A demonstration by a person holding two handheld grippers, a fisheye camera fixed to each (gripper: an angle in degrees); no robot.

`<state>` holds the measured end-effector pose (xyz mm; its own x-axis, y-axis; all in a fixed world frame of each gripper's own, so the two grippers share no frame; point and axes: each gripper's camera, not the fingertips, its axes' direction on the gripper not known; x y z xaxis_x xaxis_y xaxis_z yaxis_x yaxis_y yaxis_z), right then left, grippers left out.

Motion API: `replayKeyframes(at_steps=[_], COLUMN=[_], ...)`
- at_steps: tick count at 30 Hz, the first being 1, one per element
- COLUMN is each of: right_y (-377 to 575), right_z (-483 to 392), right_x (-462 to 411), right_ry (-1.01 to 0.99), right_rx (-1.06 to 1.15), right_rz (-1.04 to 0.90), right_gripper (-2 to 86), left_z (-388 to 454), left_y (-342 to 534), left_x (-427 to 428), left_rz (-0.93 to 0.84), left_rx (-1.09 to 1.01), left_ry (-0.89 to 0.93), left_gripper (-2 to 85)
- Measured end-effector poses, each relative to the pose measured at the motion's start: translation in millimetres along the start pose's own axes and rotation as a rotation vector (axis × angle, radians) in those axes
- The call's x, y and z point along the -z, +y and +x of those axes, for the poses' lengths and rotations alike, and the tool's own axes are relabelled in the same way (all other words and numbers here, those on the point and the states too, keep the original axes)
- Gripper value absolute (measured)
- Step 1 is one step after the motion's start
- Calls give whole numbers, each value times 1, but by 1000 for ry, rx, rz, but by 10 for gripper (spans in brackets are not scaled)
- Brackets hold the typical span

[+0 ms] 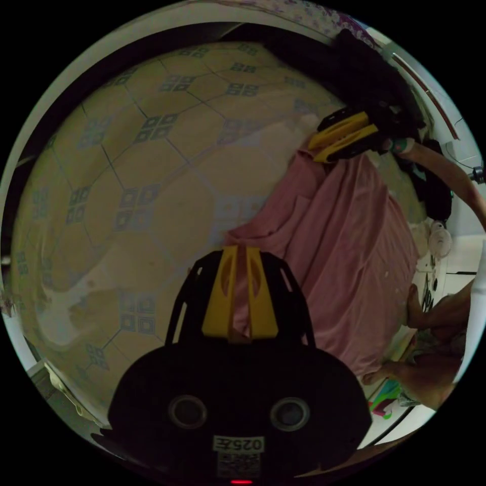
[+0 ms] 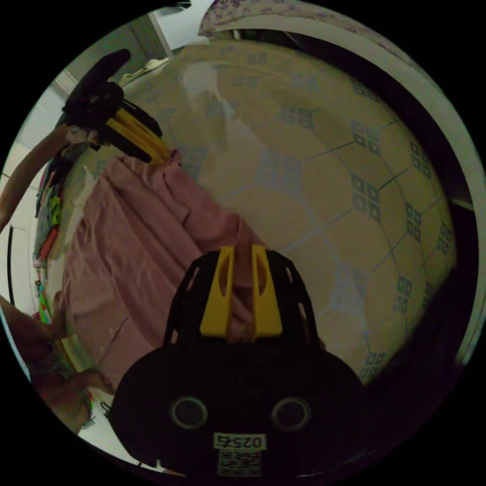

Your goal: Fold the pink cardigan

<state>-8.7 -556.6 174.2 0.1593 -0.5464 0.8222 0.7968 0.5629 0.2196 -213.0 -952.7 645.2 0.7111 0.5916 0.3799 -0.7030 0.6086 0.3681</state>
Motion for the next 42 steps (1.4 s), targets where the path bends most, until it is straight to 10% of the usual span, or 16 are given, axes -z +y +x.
replayKeyframes(at_steps=[15, 23, 29, 42], right_y=[-79, -59, -81, -104], right_z=[109, 119, 74, 160], right_x=[-15, 32, 9, -6], right_ry=[-326, -404, -210, -556], right_rx=[-482, -116, 135, -152], right_rz=[18, 186, -56, 40], right_gripper=[31, 74, 3, -9], left_z=[-12, -42, -30, 37], left_y=[22, 65, 77, 62], left_x=[11, 36, 36, -4], left_rz=[15, 156, 188, 213], left_rx=[-13, 47, -7, -143], left_ry=[-93, 90, 141, 315], left_gripper=[-14, -15, -11, -10])
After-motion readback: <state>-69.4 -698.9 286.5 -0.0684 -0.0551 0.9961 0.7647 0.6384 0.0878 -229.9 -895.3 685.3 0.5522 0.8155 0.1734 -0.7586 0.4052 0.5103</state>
